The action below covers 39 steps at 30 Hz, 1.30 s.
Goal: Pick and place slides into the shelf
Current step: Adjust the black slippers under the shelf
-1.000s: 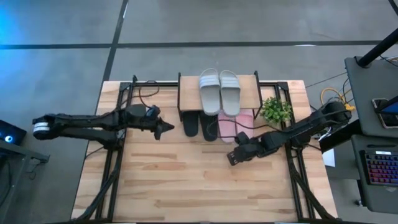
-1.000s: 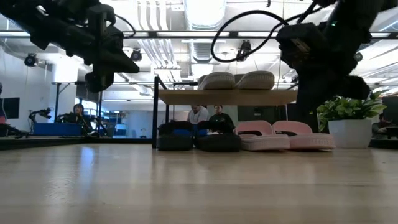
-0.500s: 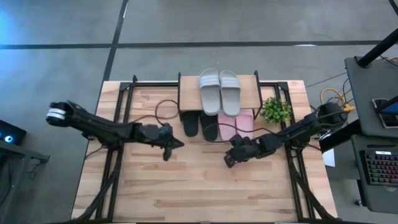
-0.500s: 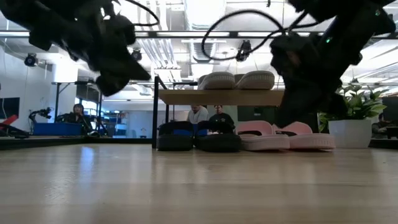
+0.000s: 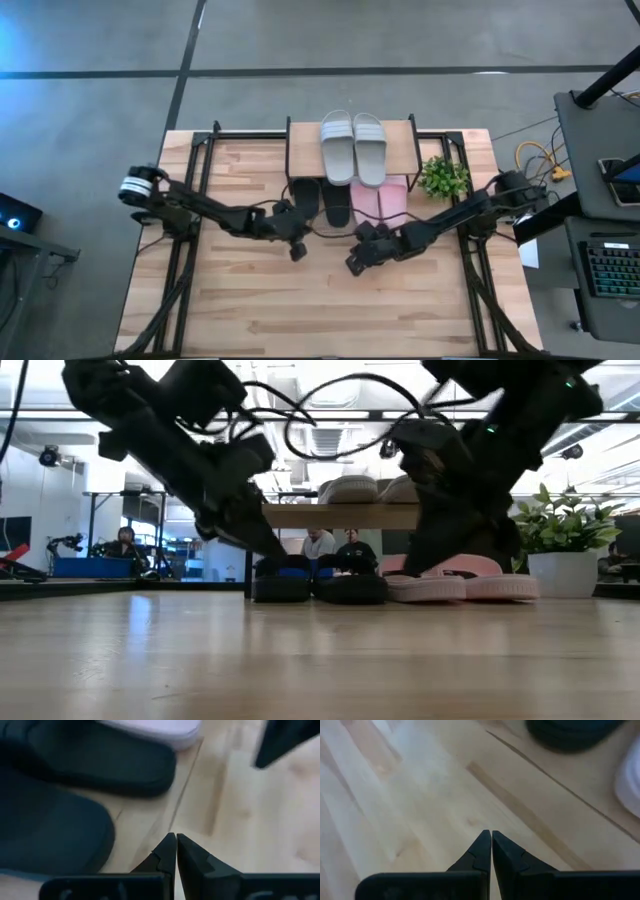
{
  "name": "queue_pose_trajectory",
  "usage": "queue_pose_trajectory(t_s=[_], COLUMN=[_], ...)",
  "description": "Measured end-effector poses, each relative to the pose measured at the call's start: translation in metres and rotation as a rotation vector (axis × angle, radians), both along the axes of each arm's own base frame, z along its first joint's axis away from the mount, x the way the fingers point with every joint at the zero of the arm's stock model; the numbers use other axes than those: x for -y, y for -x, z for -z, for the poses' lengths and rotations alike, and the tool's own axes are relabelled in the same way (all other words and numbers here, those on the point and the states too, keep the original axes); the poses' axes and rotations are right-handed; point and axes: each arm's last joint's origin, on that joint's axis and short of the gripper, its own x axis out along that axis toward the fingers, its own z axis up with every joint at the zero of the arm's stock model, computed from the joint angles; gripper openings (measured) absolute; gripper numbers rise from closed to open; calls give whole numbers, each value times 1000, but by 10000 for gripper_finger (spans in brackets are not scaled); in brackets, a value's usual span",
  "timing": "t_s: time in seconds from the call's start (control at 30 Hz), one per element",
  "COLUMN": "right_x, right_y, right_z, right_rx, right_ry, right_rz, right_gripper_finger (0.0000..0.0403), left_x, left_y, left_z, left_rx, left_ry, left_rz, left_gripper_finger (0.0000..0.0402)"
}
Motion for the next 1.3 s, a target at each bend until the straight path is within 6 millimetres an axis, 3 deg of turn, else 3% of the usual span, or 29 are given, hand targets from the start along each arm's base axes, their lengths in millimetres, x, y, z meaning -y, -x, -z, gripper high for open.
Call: queue_pose_trajectory(t_s=[0.23,0.53,0.87,1.13,1.3], right_x=[-3,-2,-2,-3,8], right_y=[-15,-15,-15,-24,-32], right_z=[-7,-8,-8,-6,22], right_rx=[28,36,47,113,52], right_ry=[62,80,46,-36,-3], right_rz=[-7,17,56,69,105], right_gripper_finger=[9,9,9,9,9], left_x=[-6,-20,-30,-3,18], left_y=[0,0,1,7,24], left_z=[22,39,35,17,11], left_rx=[-111,-168,-145,-113,-107], left_ry=[-21,-123,-231,-145,-99], left_rz=[-49,-194,-336,-186,-160], left_gripper_finger=[0,0,0,0,0])
